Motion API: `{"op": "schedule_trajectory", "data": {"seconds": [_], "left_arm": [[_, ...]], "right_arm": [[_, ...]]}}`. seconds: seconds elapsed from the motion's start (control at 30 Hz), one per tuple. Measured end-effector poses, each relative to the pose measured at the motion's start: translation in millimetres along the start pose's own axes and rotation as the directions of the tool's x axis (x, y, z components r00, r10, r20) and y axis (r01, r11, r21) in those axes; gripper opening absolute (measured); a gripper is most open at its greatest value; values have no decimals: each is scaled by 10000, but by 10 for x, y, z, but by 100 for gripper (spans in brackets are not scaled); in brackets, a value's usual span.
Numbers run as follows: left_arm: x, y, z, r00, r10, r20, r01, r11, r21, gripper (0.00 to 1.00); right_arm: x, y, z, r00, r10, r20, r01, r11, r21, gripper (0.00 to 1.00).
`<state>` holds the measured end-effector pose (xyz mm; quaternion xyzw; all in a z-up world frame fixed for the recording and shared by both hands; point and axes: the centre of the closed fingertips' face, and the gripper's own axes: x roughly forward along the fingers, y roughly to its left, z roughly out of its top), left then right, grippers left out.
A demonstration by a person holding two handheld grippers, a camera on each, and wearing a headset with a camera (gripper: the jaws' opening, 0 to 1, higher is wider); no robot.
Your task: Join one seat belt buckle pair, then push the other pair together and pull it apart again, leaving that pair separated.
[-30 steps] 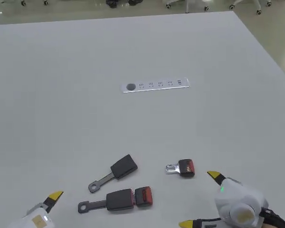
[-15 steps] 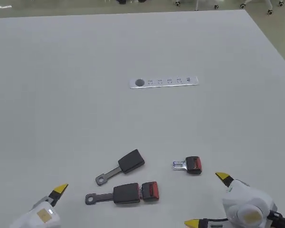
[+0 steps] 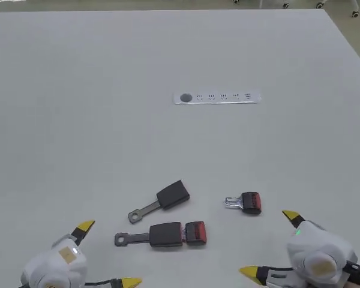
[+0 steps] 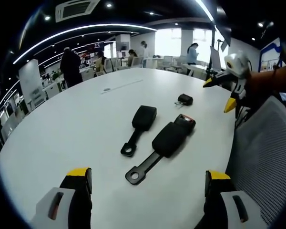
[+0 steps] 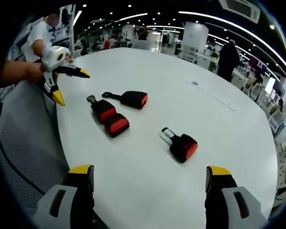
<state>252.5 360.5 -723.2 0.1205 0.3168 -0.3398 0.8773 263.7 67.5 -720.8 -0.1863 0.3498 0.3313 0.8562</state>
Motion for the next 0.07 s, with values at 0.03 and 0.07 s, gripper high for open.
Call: {"op": "schedule_trajectory", "data": {"seconds": [0.03, 0.07], "left_arm": [[-3, 3, 4, 10000, 18, 3, -18, 10000, -7, 100], [-6, 7, 10, 10000, 48, 15, -48, 10000, 3, 100]], "right_arm": [[4, -3, -7, 10000, -25, -20, 25, 10000, -10, 99], [12, -46, -29, 9996, -283, -80, 282, 9996, -37, 99]]}}
